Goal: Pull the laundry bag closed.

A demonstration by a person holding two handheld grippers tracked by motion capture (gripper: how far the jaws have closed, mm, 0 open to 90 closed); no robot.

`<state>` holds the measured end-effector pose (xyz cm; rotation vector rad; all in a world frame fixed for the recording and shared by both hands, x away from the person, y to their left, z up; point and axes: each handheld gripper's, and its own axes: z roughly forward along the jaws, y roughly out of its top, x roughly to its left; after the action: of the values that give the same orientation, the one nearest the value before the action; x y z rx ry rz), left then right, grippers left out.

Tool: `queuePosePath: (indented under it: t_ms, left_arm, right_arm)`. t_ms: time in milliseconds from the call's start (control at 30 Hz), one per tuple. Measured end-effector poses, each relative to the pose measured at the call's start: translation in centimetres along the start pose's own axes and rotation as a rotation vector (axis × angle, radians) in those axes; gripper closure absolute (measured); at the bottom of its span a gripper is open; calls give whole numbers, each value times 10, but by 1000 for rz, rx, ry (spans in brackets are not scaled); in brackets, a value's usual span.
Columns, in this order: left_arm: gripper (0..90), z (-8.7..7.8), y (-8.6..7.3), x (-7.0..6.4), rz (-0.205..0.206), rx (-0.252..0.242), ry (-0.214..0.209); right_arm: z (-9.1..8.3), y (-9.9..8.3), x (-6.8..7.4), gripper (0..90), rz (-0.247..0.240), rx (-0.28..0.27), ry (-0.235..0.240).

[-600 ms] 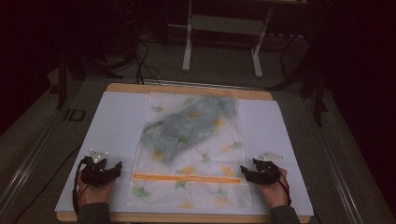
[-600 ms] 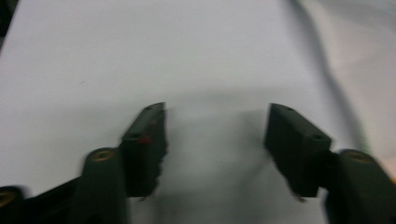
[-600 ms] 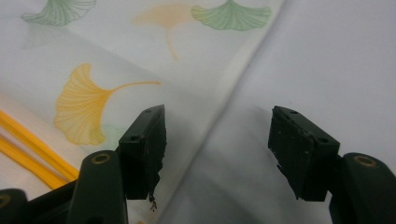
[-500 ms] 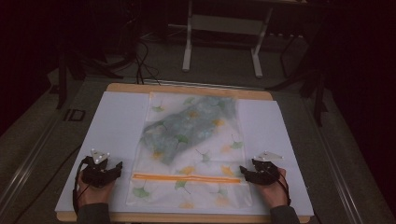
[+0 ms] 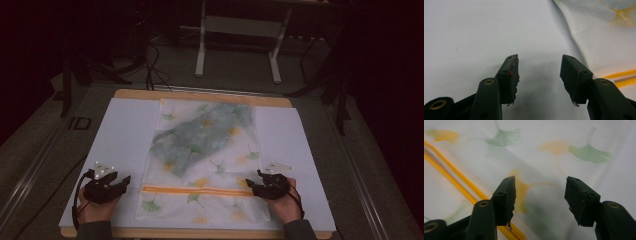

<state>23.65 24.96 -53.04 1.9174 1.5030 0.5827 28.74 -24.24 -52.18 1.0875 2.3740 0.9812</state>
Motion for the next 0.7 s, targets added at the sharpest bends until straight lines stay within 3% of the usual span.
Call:
queuePosePath:
  t_ms: [33,400,600,700]
  left_arm:
    - [491,0,0,0,0,0,0]
    - [526,0,-1,-8,56,44,-41]
    - [549,0,-2,-12,67,51,-66]
    - [609,0,-3,-14,79,60,-88]
  right_arm:
    - [0,0,0,421,0,0,0]
    - [29,32,52,419,-132,5,97]
    - [33,45,65,418,-164,-8,116]
    - [33,47,67,417,-168,-13,120]
